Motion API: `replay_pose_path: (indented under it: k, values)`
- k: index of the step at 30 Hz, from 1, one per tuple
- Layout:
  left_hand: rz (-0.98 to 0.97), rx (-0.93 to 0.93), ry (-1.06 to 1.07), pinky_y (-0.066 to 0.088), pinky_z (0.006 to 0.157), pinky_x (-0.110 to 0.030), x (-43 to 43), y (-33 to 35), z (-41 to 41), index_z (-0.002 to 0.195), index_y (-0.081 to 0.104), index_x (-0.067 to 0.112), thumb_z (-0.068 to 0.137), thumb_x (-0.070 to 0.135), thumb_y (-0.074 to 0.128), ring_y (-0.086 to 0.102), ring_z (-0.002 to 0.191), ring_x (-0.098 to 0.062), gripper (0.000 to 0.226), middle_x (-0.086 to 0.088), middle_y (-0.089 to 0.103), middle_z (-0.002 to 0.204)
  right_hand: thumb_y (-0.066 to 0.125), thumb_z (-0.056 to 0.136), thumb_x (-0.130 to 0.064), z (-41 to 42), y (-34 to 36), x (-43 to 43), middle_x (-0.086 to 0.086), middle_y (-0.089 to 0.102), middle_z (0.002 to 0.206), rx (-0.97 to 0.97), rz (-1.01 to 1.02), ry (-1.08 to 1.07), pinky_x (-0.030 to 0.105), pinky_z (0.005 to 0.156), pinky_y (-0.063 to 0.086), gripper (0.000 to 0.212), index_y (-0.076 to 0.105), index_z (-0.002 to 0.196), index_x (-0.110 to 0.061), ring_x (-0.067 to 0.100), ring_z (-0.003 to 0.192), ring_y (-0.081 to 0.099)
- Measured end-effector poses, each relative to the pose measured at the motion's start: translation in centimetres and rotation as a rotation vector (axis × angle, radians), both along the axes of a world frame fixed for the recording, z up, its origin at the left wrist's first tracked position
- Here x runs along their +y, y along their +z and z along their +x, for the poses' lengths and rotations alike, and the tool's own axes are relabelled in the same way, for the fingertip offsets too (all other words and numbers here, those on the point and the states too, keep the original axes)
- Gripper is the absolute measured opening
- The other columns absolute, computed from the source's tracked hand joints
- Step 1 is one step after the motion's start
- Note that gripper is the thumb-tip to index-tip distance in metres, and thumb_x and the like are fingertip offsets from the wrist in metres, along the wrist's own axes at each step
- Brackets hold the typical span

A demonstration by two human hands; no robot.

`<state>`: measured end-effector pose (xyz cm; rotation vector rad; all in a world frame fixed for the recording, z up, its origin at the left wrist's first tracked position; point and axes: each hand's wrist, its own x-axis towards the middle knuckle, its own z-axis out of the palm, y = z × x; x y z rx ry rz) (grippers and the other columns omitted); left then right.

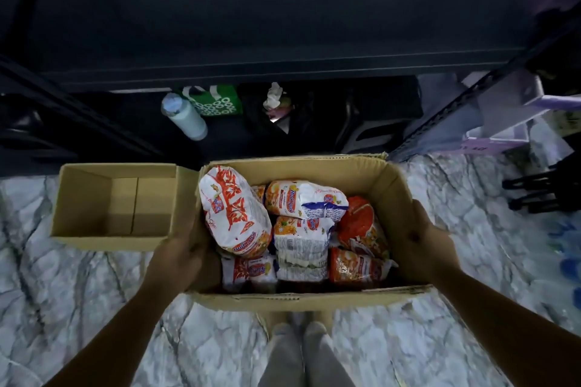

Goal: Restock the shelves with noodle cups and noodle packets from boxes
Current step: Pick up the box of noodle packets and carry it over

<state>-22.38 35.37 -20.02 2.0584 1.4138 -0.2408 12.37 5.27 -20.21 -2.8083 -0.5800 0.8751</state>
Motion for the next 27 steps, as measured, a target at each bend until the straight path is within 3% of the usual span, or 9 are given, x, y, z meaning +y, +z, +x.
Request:
replay_pose_path:
  k: [2,4,8,10,14,16,18,23,27]
  values:
    - [0.001,0.013,0.038,0.041,0.063,-0.037,0.8,-4.1,1.1,0.12,0.069,-0.001,0.093,0.008,0.069,0.068,0.077,-0.044,0.028,-0.027,0.072,0.08,0.04,0.086,-0.035,1.1,-3.6,1.0,0.031,0.066,0.113,-0.009,0.02,0.028,0.04,0.073,0.039,0.082,0.017,0.163,-0.016,0.048,0.097,0.064]
    - [0.011,0.013,0.049,0.039,0.066,-0.034,1.9,-8.4,1.9,0.125,0.069,0.0,0.093,0.01,0.071,0.069,0.079,-0.043,0.034,-0.027,0.073,0.083,0.036,0.079,-0.034,2.4,-7.7,1.8,0.033,0.067,0.109,-0.032,0.054,0.048,0.039,0.07,0.035,0.086,0.023,0.161,-0.013,0.05,0.094,0.065]
    - [0.018,0.046,0.011,0.052,0.066,-0.042,4.7,-14.8,4.0,0.126,0.066,-0.002,0.095,0.021,0.067,0.067,0.074,-0.04,0.039,-0.022,0.072,0.076,0.051,0.095,-0.013,5.2,-14.8,3.5,0.036,0.068,0.104,-0.085,0.073,0.067,0.038,0.069,0.033,0.071,0.026,0.161,-0.015,0.05,0.09,0.065]
    - [0.052,0.0,-0.008,0.047,0.061,-0.038,5.8,-16.4,5.3,0.142,0.057,0.007,0.095,0.015,0.067,0.068,0.075,-0.041,0.049,-0.018,0.071,0.071,0.057,0.094,-0.003,6.2,-16.8,4.7,0.036,0.067,0.104,-0.09,0.089,0.06,0.037,0.068,0.032,0.076,0.025,0.162,-0.016,0.048,0.089,0.064]
    - [0.116,-0.051,0.005,0.035,0.053,-0.031,7.6,-19.9,7.1,0.142,0.058,0.008,0.094,0.014,0.066,0.06,0.058,-0.031,0.049,0.003,0.053,0.052,0.057,0.094,-0.002,6.8,-20.0,6.5,0.03,0.064,0.091,-0.145,0.131,0.015,0.037,0.065,0.031,0.076,0.026,0.162,-0.017,0.04,0.073,0.056]
    - [0.175,-0.115,0.013,0.037,0.051,-0.031,7.7,-22.7,7.3,0.151,0.049,0.018,0.093,0.015,0.063,0.052,0.052,-0.023,0.06,-0.007,0.059,0.062,0.052,0.094,-0.011,6.3,-22.8,7.2,0.034,0.066,0.099,-0.128,0.17,-0.038,0.039,0.067,0.035,0.076,0.02,0.163,-0.02,0.048,0.081,0.062]
    - [0.222,-0.149,-0.048,0.047,0.052,-0.035,7.4,-25.7,7.3,0.162,0.027,0.026,0.089,0.01,0.063,0.054,0.052,-0.029,0.083,-0.024,0.066,0.084,0.047,0.097,-0.023,5.3,-25.5,8.1,0.035,0.065,0.115,-0.083,0.173,-0.075,0.043,0.072,0.04,0.079,0.006,0.164,-0.027,0.052,0.094,0.064]
    - [0.222,-0.172,-0.024,0.057,0.056,-0.046,5.6,-27.7,6.7,0.163,-0.004,0.039,0.086,0.0,0.063,0.06,0.061,-0.036,0.109,-0.019,0.067,0.093,0.038,0.085,-0.046,4.5,-27.2,8.7,0.029,0.058,0.134,-0.088,0.208,-0.093,0.044,0.074,0.042,0.088,-0.004,0.161,-0.034,0.05,0.104,0.064]
    - [0.153,-0.193,0.055,0.058,0.06,-0.045,5.0,-27.3,6.6,0.161,-0.006,0.047,0.084,-0.004,0.06,0.062,0.067,-0.034,0.113,-0.018,0.068,0.108,0.037,0.085,-0.044,5.0,-26.5,8.6,0.032,0.06,0.128,-0.061,0.213,-0.064,0.039,0.073,0.037,0.088,0.001,0.163,-0.024,0.049,0.101,0.064]
